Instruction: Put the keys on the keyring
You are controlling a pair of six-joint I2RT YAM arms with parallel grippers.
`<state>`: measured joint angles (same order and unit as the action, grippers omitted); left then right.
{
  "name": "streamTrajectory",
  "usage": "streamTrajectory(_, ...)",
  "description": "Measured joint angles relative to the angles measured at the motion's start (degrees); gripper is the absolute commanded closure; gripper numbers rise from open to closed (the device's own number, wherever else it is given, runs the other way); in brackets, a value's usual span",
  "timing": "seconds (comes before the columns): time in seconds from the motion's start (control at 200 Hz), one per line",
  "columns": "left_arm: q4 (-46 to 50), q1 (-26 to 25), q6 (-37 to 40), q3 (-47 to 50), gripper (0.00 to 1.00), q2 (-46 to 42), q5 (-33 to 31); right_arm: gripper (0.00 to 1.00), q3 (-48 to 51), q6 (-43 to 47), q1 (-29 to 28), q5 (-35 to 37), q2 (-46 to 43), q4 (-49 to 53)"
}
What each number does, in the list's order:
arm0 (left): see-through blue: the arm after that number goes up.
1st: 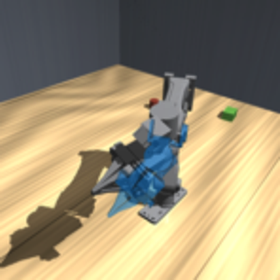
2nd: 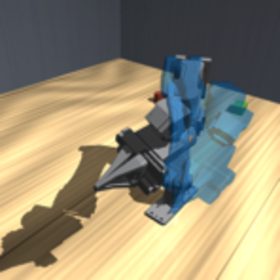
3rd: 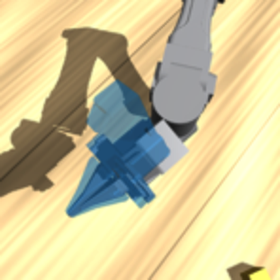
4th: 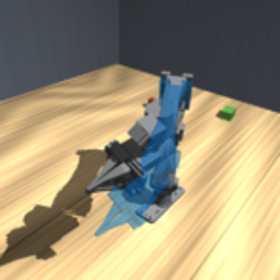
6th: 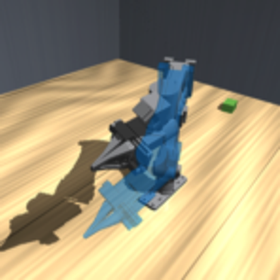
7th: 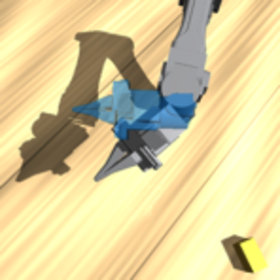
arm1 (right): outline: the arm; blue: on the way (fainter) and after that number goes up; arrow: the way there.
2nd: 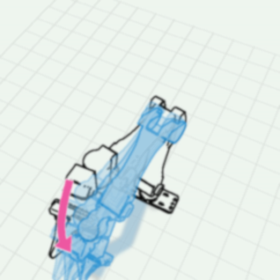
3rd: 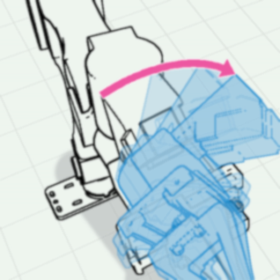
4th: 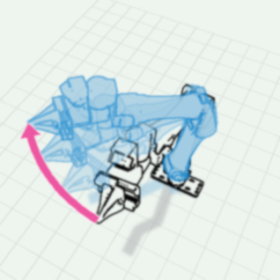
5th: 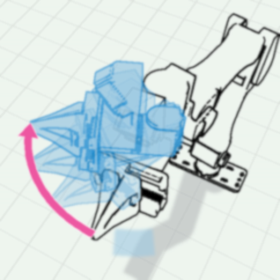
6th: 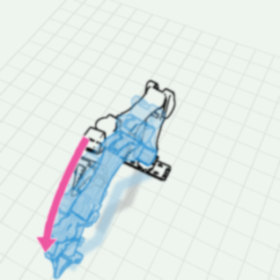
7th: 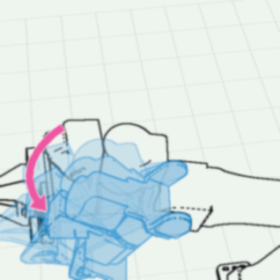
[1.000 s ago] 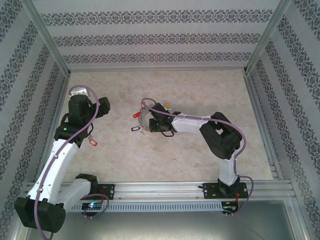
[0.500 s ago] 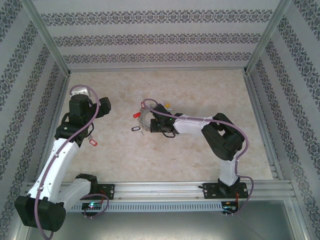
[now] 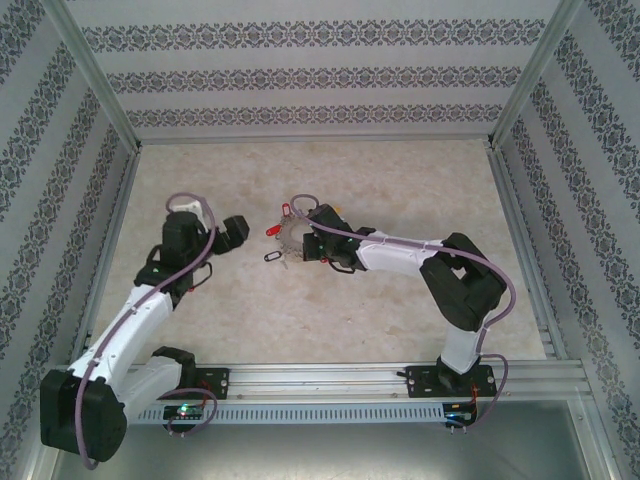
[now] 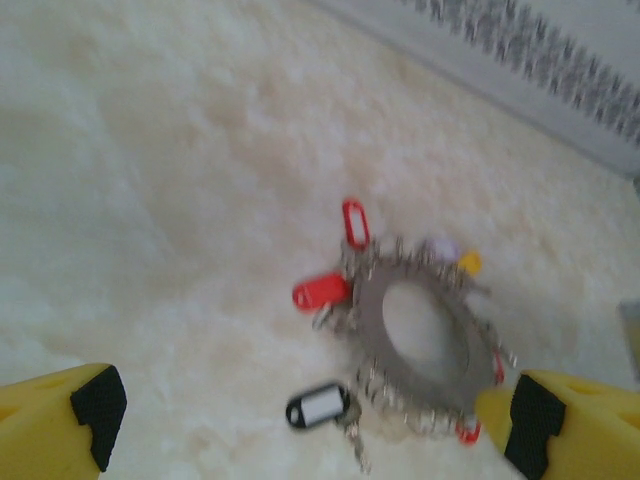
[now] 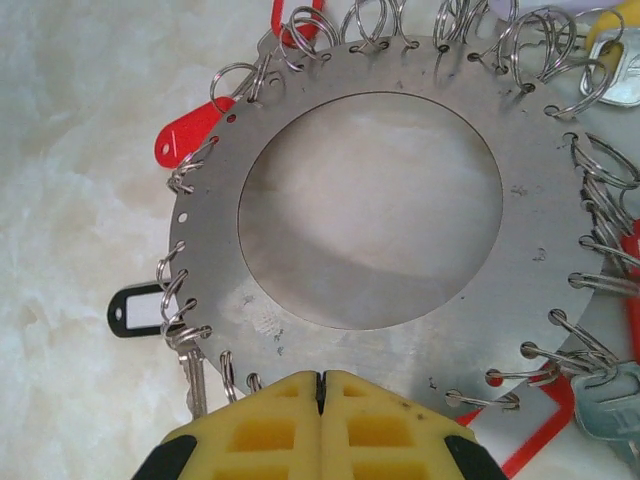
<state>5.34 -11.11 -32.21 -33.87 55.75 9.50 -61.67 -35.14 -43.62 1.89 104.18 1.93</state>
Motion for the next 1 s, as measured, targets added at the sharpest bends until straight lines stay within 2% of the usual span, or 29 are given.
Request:
streamTrajectory(0.2,-3.41,-2.93,1.22,3.87,0.0,-0.02,1.18,1.0,3.91,1.09,0.76,-0.46,0.0,-3.76)
streamTrajectory(0.395,-15.26,-5.97,5.03,6.23,0.0,2.75,4.48,1.0,4.02,4.22,1.68,-1.42,-0.79,-5.22)
streamTrajectory(0.45,-16.85,-6.58,5.25,6.14,0.04,5.51,5.05,1.0,4.63,6.14,2.1,-2.03,-0.94,-6.25)
streamTrajectory(0.495,-17.2,-6.99,5.73,5.64,0.07,8.07,5.53,0.97,5.07,7.32,2.29,-2.49,-0.96,-6.51)
streamTrajectory(0.64,-17.31,-7.96,6.97,3.56,0.08,14.36,7.54,0.96,6.99,10.27,2.67,-3.58,-0.92,-6.54)
streamTrajectory(0.844,-17.35,-8.76,7.89,3.28,0.08,14.78,8.04,0.88,8.17,11.54,2.64,-4.31,-0.92,-5.95)
streamTrajectory(0.999,-17.16,-8.76,8.09,3.06,0.08,14.73,7.39,0.85,6.86,11.76,2.78,-4.35,-0.9,-1.64)
